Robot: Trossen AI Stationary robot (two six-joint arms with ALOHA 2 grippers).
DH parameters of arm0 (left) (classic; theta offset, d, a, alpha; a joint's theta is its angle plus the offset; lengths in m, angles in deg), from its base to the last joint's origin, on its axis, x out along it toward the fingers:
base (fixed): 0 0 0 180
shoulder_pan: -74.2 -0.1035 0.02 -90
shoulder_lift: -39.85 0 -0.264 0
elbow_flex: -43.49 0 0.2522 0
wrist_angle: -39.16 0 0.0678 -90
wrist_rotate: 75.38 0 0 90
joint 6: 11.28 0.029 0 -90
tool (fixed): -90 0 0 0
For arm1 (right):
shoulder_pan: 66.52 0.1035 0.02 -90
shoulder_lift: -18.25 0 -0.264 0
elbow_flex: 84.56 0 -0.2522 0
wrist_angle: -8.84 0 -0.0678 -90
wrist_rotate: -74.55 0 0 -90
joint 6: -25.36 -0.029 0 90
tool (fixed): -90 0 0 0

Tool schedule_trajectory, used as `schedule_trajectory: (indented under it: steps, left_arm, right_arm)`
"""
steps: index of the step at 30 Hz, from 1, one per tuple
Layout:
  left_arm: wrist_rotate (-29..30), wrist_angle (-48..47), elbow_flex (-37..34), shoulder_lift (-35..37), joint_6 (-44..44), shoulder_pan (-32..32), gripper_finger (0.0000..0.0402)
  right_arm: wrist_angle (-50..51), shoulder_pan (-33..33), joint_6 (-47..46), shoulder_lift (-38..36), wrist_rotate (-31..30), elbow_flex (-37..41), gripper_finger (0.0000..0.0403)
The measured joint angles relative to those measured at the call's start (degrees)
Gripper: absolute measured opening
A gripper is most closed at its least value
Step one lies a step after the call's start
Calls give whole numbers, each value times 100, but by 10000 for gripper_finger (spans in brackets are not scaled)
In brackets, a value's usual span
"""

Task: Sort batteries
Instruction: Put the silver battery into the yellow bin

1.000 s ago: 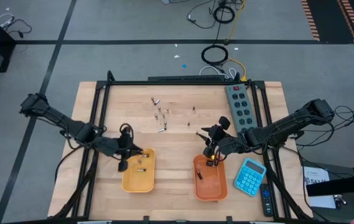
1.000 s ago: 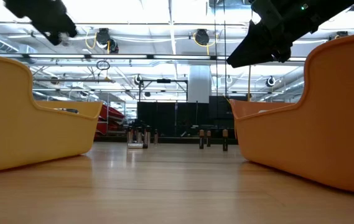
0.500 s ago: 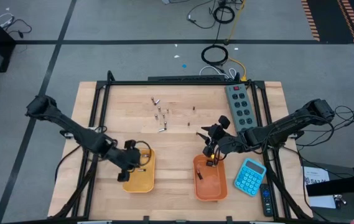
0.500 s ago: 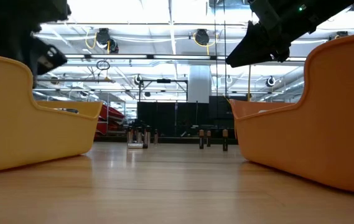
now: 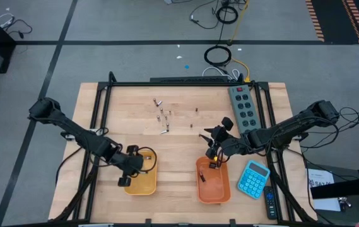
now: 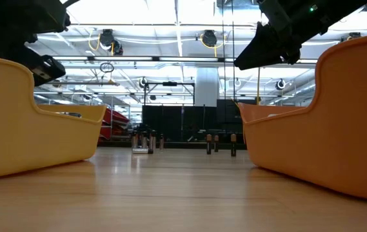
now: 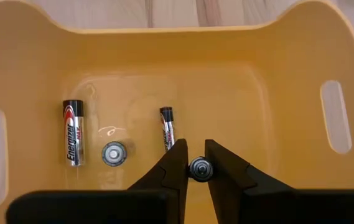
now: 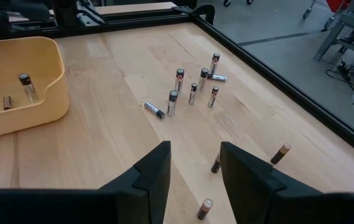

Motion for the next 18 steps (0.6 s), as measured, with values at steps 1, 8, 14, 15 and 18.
schedule_trajectory:
  steps: [1,8,14,15,18]
  left_arm:
    - [0,-13,0,0,0,0,57]
    - [0,-220,-2,0,-37,0,61]
    - [0,-224,-2,0,-44,0,63]
    - [0,-226,-2,0,-44,0,63]
    - [0,-265,-2,0,-74,0,64]
  right_arm:
    - [0,0,0,0,0,0,130]
    - [0,0,2,0,10,0,130]
    - [0,0,0,0,15,0,130]
    - [0,0,0,0,15,0,130]
    - [0,0,0,0,17,0,130]
